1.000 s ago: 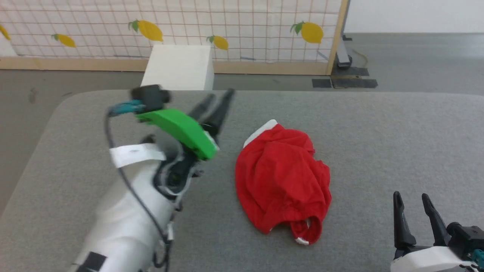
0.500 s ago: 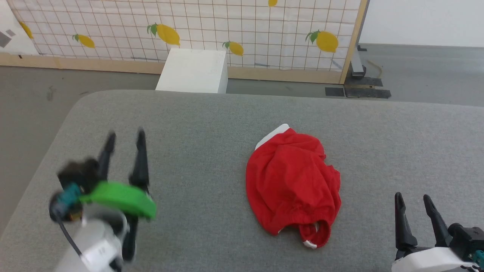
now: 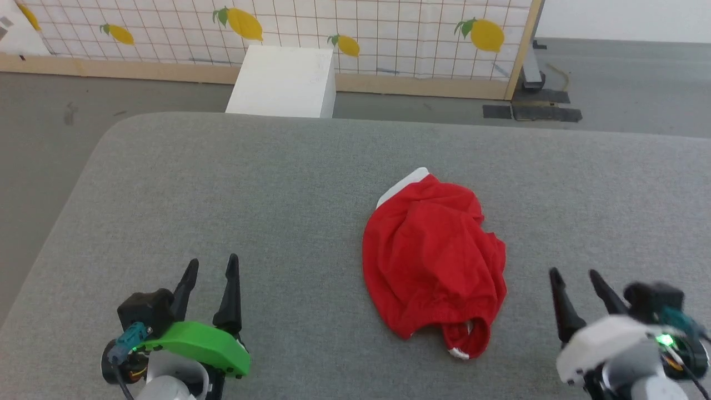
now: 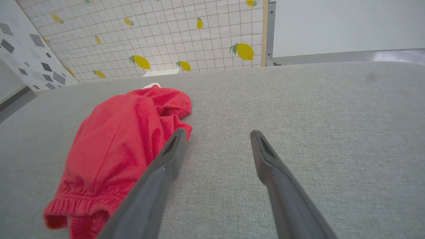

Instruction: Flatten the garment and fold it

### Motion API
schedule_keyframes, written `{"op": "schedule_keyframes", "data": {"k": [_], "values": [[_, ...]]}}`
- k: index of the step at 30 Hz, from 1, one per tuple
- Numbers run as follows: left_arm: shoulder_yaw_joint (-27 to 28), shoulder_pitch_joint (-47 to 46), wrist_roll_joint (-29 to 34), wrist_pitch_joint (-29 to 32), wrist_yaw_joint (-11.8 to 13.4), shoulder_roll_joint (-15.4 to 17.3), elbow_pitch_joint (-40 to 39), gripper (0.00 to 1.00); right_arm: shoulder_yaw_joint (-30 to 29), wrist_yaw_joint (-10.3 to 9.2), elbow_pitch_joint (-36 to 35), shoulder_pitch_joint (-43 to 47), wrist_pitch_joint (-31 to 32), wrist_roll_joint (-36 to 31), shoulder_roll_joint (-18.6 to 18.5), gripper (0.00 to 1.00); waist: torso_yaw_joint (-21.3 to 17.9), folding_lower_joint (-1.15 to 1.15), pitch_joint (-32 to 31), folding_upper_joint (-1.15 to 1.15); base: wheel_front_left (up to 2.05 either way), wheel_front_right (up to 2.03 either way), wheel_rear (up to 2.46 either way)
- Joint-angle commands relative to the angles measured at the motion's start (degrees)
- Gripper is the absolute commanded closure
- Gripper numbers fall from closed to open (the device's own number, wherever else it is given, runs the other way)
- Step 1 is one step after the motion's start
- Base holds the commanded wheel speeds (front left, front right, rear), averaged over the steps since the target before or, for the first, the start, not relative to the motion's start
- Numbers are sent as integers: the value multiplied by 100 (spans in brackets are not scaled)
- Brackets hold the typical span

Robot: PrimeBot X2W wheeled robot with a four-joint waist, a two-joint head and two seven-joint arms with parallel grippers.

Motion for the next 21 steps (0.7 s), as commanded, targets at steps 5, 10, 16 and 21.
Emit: {"op": "schedule_keyframes", "data": {"k": [5,10,16,21], "values": [[16,14,84,-14,84,-46,-184,0,198,-8,85,-858,1686,-291,0,0,96,0,198,0,0,0,0],[-37,-146,170,-18,79,-104,-290,0,285,-8,326,-1732,3188,-638,0,0,344,0,508,0,0,0,0],[-58,-274,178,-21,22,-165,-293,0,391,-8,703,-2144,3955,-1049,0,0,601,0,833,0,0,0,0],[-42,-322,158,-23,-19,-209,-258,0,507,-8,974,-2170,4193,-1122,-1,0,706,0,977,0,0,0,0]]}}
